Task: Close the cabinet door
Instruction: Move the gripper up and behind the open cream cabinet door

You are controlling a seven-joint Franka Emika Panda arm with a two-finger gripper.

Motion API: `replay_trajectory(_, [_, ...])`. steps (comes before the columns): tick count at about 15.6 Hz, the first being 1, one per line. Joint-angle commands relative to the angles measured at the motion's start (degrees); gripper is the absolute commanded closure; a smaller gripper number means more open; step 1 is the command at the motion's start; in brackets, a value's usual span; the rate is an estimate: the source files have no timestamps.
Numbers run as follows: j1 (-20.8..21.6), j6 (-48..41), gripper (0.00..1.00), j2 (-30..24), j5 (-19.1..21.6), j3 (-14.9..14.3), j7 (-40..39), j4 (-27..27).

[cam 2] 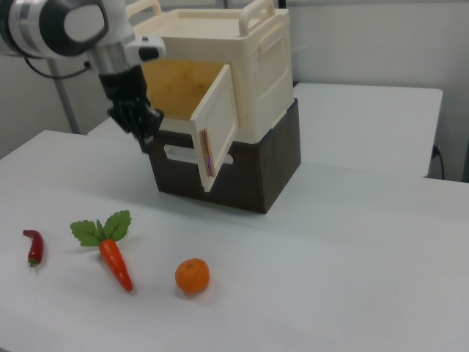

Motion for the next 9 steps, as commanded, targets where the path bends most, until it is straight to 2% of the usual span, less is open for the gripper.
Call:
replay_trajectory(1, [-1.29,0.54,1.00,-0.68,0.65,-0.33,-0.37,6.88])
replay_trajectory(4, [-1.64,3.51,1.00,-0.50,0.30,-0.68,-0.37,10.50])
replay_trajectory(9, [-5.59,14.14,1.00,-0.42,0.65,-1.73,-0.37,10.59])
